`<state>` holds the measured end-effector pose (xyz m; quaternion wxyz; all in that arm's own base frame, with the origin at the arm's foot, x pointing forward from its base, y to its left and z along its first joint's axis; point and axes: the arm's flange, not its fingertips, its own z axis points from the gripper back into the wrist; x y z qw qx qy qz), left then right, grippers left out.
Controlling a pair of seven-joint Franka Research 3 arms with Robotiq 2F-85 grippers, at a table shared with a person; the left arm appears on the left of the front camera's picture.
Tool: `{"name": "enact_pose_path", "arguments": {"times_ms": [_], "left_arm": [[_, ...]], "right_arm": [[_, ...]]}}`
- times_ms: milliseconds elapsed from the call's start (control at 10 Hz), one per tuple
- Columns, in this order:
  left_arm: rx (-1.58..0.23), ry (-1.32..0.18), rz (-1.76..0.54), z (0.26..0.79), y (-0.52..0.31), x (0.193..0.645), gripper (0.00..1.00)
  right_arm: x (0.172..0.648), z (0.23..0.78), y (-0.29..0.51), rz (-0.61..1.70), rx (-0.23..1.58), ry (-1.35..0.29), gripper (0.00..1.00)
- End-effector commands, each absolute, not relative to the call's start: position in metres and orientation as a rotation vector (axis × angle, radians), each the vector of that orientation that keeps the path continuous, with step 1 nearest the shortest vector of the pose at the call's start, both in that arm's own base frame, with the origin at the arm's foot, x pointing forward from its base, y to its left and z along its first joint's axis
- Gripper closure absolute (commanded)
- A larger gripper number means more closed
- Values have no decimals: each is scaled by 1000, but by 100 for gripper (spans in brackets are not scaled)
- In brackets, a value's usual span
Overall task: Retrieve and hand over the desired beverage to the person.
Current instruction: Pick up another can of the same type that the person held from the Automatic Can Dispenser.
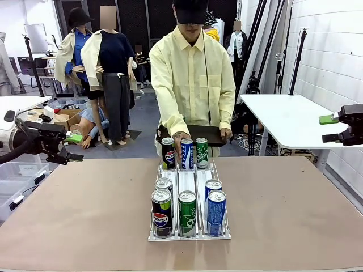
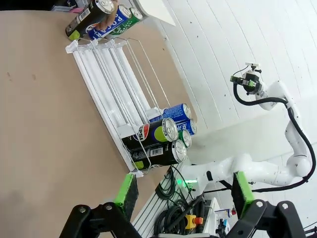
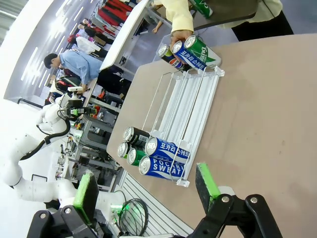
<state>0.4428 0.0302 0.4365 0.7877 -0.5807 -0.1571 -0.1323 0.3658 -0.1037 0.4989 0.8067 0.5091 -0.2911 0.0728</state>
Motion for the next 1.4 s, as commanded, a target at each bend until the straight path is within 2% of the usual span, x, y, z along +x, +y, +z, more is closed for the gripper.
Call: {"name": "enact_pose_path", "arguments": {"times_ms": [0, 1300], "left_arm": [[-1249, -347, -286, 439, 32, 442, 0], [-1249, -347, -286, 439, 32, 442, 0]], "right_arm": [[366, 499, -103, 156, 1094, -624, 0], [366, 499, -103, 156, 1094, -624, 0]]}}
